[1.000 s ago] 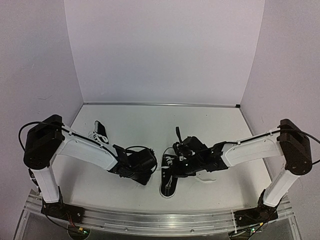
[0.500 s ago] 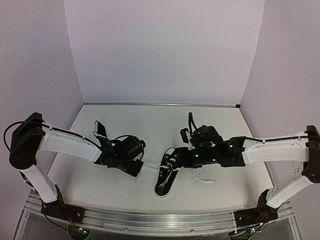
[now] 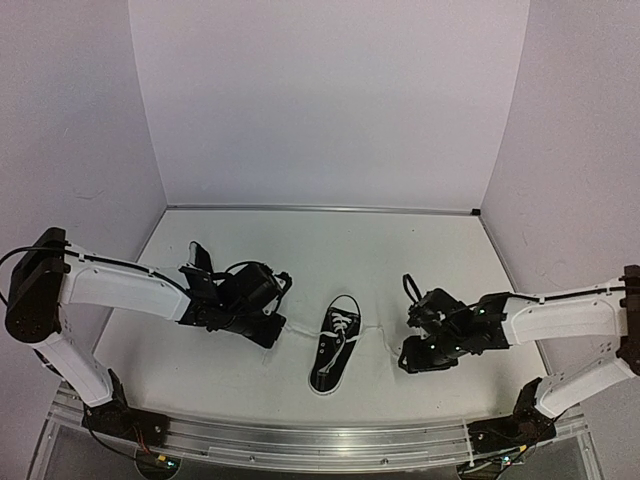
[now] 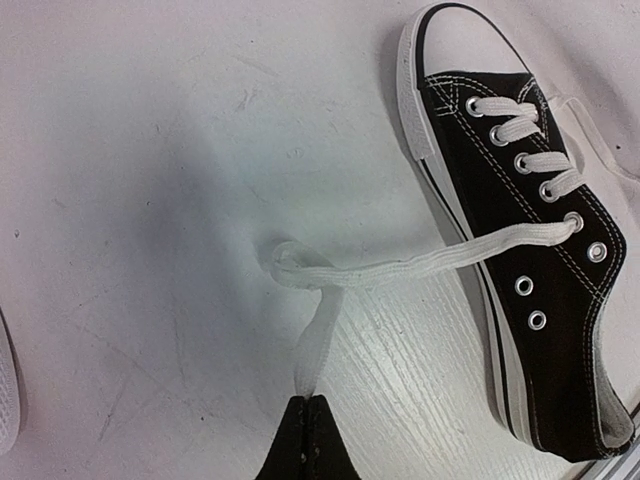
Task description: Tie the shoes
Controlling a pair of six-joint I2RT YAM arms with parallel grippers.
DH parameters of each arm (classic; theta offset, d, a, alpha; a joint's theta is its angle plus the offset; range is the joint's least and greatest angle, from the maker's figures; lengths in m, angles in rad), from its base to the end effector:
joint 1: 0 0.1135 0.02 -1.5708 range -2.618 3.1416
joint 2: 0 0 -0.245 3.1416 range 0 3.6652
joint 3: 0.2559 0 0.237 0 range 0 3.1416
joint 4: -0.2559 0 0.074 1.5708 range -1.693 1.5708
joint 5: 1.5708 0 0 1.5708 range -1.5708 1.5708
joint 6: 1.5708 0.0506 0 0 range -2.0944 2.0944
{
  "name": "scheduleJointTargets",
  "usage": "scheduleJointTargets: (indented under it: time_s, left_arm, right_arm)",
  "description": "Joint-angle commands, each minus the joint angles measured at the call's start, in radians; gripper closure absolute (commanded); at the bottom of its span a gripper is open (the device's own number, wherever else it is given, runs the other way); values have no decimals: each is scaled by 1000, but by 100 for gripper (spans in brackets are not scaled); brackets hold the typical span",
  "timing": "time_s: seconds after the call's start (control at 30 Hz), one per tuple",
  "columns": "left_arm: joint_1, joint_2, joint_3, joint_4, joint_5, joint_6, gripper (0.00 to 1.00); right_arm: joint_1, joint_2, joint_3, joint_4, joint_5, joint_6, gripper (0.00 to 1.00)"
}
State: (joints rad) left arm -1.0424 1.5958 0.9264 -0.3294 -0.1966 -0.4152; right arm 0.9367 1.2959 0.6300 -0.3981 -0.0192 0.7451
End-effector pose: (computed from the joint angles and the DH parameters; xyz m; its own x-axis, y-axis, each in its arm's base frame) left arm 0.1649 -0.2628 0.1592 -0.7080 0.4282 -0.5616 0.5553 0.8289 -0.0681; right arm 0.1363 0.1869 0.1459 -0.9306 -0.1211 -0.3454 -0.2449 0.9074 0.3414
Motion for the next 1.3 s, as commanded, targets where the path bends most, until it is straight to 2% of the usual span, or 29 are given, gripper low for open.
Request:
scheduleJointTargets:
  time_s: [0.0,0.2,0.4,0.63,0.77,1.13,1.27]
  left_arm:
    - [-1,-33,-7,37,22,17,100]
    - [-1,-36,-3,38,23,24,100]
    - [-1,-35,-4,42,26,34,100]
    - [-1,-29,-4,41,26,38,100]
    - [-1,-22,-2,44,30,40,100]
    - [5,17,-20,56,70,29,100]
    - [12,17,-33,64,83,24,100]
  right_arm:
    - [2,128,72,-61,91,-69,55]
    - [-3,233,176,-89,142,-143,55]
    - [-15,209,205,-116,139,-190,50]
    - [-82,190,182,-123,50,-283,41]
    - [-98,219,182,-121,14,-324,40]
    - [-103,307,176,-96,-54,-344,50]
    - [-102,321,171,-94,-71,-338,62]
